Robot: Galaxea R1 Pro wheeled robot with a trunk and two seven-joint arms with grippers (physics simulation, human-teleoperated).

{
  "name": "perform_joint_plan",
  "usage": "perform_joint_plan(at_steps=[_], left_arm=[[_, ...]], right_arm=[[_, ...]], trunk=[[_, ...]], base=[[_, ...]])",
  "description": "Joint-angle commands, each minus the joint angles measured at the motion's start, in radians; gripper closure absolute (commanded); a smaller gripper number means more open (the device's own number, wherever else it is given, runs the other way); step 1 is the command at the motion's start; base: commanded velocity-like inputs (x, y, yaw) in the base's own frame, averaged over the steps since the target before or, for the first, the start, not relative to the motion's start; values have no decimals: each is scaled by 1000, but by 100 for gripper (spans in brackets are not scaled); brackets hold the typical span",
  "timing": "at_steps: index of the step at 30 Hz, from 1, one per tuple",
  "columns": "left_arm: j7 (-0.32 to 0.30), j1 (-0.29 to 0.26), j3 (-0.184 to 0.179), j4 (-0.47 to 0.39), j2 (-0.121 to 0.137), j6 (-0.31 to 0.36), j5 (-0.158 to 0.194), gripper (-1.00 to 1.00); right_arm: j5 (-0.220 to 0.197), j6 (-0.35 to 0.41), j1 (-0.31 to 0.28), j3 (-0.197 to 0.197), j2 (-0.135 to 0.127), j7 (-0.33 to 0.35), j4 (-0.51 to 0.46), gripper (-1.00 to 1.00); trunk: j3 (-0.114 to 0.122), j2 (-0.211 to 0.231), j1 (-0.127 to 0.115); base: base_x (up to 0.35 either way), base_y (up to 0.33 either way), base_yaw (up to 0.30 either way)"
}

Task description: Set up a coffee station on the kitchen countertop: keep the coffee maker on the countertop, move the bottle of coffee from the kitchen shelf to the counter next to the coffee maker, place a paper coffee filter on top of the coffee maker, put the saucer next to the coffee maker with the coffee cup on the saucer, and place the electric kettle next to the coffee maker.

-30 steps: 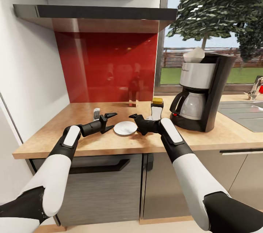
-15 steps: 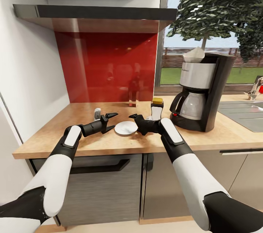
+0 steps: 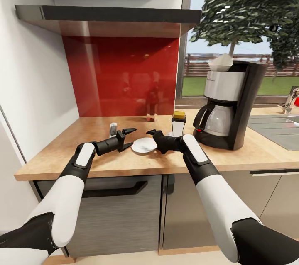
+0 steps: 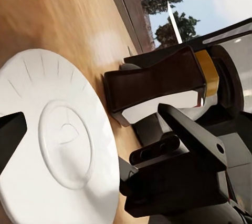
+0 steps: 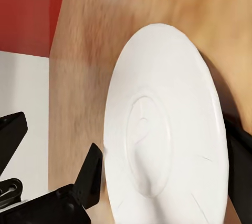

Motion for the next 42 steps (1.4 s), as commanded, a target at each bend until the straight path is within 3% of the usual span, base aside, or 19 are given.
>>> perform_joint_plan(at_steps=[1, 24, 25, 39, 41, 42], left_arm=[[-6, -1, 6, 0, -1, 6, -8, -100], [-7, -1, 9, -3, 8, 6, -8, -100], [-7, -1, 9, -2, 8, 6, -8, -100], [-7, -1, 10, -3, 9, 6, -8, -100], [-7, -1, 10, -5, 13, 6, -8, -100], [-8, -1, 11, -6, 28, 6, -8, -100]], right_arm=[[-6, 3, 0, 1, 0, -11, -1, -100], [-6, 2, 0, 0, 0, -11, -1, -100], [-6, 2, 0, 0, 0, -11, -1, 100], [-7, 1, 0, 0, 0, -10, 17, 100], [-7, 1, 0, 1, 0, -10, 18, 100], [-7, 1, 0, 0, 0, -10, 18, 100]], trunk=[[-1, -1, 0], [-1, -1, 0], [-1, -1, 0], [-1, -1, 0], [-1, -1, 0], [-1, -1, 0]], base=[[0, 0, 0], [0, 0, 0], [0, 0, 0], [0, 0, 0], [0, 0, 0], [0, 0, 0]])
